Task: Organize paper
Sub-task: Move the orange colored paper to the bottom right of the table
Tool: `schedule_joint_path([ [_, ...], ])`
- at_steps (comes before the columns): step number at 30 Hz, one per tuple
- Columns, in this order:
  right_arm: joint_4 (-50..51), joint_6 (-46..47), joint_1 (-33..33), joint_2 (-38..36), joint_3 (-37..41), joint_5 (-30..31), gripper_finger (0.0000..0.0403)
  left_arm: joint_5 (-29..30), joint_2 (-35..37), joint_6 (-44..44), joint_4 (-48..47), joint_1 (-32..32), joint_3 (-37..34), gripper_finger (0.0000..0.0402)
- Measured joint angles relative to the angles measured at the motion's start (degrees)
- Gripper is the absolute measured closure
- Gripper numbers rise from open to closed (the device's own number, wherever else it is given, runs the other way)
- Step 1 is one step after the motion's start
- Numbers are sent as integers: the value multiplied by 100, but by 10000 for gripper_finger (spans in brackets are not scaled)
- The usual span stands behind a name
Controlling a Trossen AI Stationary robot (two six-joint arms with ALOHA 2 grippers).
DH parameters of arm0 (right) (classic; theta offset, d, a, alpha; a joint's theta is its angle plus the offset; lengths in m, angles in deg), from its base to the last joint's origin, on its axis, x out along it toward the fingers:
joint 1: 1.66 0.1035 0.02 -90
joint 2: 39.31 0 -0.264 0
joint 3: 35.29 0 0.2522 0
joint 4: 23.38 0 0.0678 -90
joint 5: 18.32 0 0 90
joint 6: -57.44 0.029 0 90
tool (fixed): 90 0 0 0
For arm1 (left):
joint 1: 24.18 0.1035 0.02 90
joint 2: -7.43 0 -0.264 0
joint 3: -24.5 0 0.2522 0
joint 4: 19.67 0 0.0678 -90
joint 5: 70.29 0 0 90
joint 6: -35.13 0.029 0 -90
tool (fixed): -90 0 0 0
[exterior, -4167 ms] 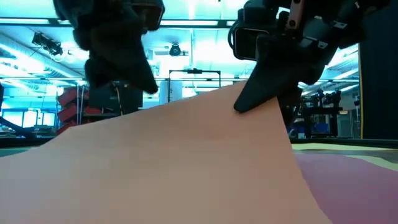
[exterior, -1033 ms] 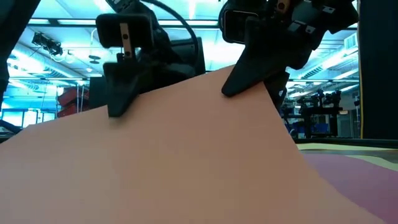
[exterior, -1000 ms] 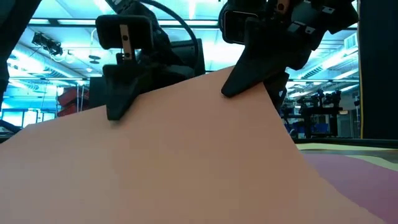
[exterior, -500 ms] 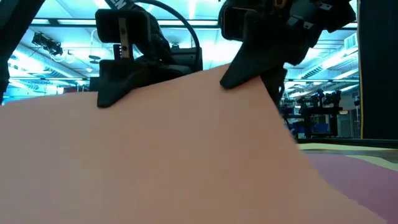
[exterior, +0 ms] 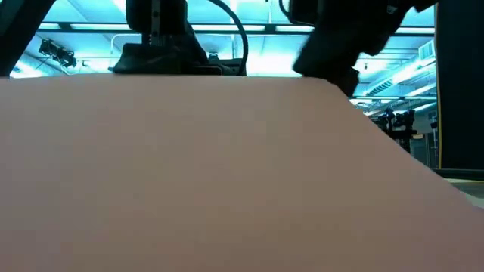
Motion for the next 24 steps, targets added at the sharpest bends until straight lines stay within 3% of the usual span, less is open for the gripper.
schedule_joint_path([
  [5, 653, 2, 172, -382, 0, 501, 223, -210, 0, 4, 33, 86, -2, 401],
  [12, 1325, 122, 520, -1157, 78, 1434, 223, -582, 2, -69, 199, 252, -2, 401],
  [18, 1299, 752, 984, -1586, 603, 2156, 224, -912, 4, -92, 764, 333, -2, 401],
  [24, 1259, 1626, 1479, -1629, 1146, 2853, 226, -795, 4, -516, 1621, 571, -4, 401],
])
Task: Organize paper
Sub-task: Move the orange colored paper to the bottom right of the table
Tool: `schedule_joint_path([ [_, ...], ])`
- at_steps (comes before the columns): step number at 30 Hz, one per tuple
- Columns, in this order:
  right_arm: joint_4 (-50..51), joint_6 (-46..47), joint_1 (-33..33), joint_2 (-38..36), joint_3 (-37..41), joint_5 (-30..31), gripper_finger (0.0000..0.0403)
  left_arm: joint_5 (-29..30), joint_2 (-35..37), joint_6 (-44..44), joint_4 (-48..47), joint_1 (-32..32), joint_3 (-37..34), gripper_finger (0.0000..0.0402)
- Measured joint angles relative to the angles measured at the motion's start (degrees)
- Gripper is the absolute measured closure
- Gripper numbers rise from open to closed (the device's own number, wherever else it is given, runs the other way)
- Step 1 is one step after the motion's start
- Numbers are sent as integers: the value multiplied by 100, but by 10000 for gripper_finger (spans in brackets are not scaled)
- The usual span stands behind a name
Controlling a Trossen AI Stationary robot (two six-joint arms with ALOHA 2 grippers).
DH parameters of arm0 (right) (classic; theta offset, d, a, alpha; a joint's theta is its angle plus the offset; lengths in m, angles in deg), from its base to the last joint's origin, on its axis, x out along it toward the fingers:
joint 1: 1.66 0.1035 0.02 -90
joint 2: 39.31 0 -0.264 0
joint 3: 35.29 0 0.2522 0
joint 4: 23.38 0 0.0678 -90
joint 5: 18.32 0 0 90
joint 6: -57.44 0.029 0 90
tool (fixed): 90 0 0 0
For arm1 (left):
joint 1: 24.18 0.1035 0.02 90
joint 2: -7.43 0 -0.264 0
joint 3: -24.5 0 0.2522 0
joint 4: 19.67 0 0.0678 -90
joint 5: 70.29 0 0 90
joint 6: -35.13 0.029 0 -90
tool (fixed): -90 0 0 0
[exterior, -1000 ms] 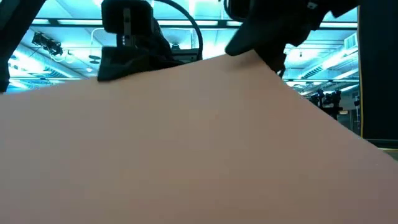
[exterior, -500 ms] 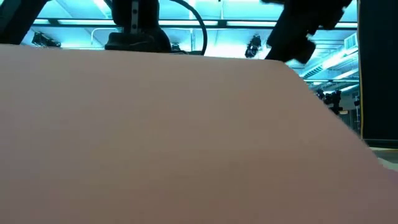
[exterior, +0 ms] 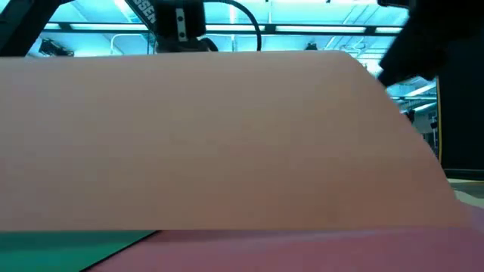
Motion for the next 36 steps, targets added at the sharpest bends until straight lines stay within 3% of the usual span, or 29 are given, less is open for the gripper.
schedule_joint_path([
  [4, -39, 411, 242, 0, 180, 441, 223, 97, 0, -951, 1159, 251, 0, 401],
  [8, -27, 628, 415, 0, 245, 861, 222, 142, 0, -2361, 2894, 594, 5, 401],
  [16, 46, 837, 567, 0, 248, 1539, 221, 626, 2, -2618, 3360, 1046, 510, 402],
  [25, 164, 1002, 705, 0, 248, 2119, 222, 1811, 4, -4054, 5933, 1194, 536, 402],
  [31, 184, 1086, 742, 0, 245, 2166, 218, 2786, 4, -5125, 6132, 1279, 507, 402],
  [36, 188, 949, 831, -153, 155, 2188, 219, 2843, 4, -5129, 5389, 1265, 463, 402],
])
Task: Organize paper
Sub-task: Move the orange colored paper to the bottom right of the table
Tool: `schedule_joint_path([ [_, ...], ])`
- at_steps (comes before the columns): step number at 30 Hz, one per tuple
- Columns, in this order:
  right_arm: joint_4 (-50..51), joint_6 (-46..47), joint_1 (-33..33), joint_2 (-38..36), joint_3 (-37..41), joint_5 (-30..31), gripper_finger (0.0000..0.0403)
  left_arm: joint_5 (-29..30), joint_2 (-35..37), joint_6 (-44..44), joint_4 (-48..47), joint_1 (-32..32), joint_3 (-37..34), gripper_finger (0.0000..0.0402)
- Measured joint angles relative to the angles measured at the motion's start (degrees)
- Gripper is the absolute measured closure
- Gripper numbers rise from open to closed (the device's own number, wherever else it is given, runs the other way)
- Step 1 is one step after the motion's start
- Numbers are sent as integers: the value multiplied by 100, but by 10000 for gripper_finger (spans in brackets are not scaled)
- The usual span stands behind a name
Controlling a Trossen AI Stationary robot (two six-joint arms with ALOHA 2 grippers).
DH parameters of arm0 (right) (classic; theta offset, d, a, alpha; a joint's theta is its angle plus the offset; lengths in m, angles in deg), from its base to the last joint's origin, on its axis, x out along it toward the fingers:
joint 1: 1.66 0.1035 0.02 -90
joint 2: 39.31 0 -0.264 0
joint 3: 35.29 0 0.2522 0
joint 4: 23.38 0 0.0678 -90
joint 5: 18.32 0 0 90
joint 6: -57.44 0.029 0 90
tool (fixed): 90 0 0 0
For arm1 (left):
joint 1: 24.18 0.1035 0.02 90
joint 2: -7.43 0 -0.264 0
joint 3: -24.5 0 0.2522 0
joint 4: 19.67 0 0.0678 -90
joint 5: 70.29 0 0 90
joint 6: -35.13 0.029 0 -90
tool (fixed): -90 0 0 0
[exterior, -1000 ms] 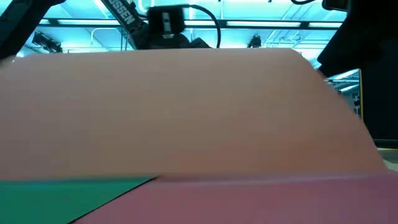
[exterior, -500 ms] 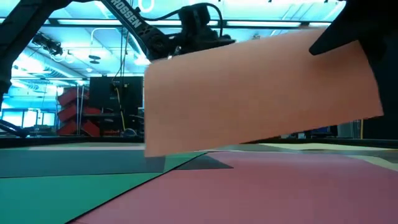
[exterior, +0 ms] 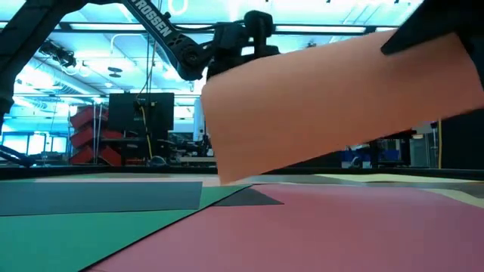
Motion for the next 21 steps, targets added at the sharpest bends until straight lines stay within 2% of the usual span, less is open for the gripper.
schedule_joint_path([
  [6, 45, -246, 157, -592, -25, 183, 218, -55, -2, 501, -967, -9, -2, 402],
  [13, 35, -305, 298, -1132, -27, 355, 222, -45, -2, 982, -1561, 26, -2, 402],
  [21, 35, -307, 287, -1238, -27, 358, 222, 164, -7, 1172, -1596, 129, -2, 402],
])
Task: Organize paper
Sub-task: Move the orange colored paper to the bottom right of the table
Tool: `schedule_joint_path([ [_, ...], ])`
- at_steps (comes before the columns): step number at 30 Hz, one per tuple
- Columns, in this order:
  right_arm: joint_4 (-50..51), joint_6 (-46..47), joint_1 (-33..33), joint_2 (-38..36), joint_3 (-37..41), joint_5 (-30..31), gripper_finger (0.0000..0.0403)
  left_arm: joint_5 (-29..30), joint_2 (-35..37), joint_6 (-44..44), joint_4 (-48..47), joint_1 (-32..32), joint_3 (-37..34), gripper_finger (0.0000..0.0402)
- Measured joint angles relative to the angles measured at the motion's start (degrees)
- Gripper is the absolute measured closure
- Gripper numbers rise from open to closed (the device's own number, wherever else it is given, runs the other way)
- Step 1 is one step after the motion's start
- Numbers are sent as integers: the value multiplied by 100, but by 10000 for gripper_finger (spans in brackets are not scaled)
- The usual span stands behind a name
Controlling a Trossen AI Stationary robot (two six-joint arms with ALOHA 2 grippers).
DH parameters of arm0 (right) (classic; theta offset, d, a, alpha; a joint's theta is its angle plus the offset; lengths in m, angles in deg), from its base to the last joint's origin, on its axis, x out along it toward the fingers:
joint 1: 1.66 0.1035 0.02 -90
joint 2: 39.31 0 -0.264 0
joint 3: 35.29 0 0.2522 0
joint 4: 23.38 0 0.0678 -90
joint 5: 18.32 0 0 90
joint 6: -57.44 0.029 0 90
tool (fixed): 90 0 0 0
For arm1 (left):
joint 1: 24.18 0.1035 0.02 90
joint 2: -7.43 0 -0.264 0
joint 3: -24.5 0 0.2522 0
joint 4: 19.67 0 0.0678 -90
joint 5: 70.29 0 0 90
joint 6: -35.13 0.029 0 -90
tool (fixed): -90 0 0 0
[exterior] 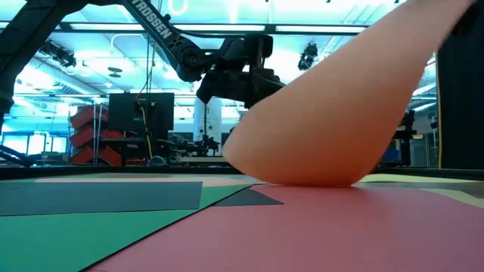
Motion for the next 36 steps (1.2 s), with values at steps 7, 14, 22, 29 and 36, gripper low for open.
schedule_joint_path([
  [7, 51, 4, -112, 0, 0, 70, 225, 71, 0, 183, 0, 13, 0, 402],
  [14, 370, 49, -394, -81, 0, 74, 236, 134, 0, 174, -11, 43, 0, 402],
  [22, 1204, 197, -654, -896, 0, 361, 233, 274, 0, 153, 44, 278, 0, 401],
  [29, 1590, 154, -864, -1646, 0, 399, 225, 308, 0, 193, 35, 390, 0, 402],
  [36, 2704, 1294, -880, -1936, -4, 466, 229, 438, 0, 278, 20, 526, 0, 402],
])
